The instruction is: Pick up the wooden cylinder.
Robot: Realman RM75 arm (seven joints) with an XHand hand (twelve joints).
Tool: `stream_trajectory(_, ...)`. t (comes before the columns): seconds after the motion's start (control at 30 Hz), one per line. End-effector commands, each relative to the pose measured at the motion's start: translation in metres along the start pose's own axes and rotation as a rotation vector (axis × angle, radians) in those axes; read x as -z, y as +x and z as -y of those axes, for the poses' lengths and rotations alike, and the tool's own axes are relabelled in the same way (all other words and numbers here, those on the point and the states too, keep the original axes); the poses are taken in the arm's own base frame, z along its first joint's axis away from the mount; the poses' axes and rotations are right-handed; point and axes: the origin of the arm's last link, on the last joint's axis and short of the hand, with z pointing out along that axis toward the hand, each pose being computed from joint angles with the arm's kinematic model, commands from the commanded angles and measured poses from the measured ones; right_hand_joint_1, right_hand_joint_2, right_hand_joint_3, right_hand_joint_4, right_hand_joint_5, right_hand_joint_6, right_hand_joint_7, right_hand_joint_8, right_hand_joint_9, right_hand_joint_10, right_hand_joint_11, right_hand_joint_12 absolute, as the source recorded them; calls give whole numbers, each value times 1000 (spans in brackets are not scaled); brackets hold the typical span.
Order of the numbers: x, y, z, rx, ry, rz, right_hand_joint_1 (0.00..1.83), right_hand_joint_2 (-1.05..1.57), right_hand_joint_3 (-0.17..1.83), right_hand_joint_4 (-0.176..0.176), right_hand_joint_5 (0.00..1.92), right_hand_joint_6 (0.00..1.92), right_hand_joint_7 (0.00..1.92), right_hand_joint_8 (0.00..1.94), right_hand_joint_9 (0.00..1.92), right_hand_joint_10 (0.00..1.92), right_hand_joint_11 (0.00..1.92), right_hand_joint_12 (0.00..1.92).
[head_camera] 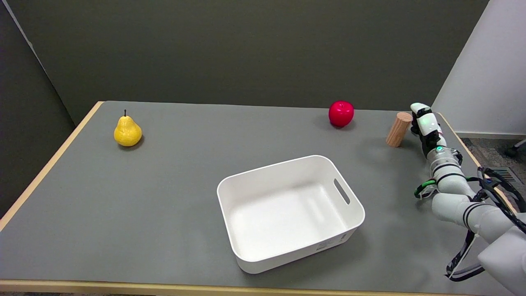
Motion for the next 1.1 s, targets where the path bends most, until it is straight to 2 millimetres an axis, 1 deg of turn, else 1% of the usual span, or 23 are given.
stream_trajectory(0.03,-3,-18,1,-18,-19,21,3,597,1008,-61,81,268,102,173,55,345,-1,568)
stream_trajectory(0.6,-2,-10,1,-44,-3,-16,9,592,1013,-47,80,281,103,165,59,325,-1,553)
stream_trajectory(0.83,0,-17,2,-33,10,7,17,589,1014,-45,80,284,103,164,59,325,-1,551)
stream_trajectory(1.1,1,-23,12,-44,72,20,28,587,1018,-46,83,293,112,166,66,329,-1,549)
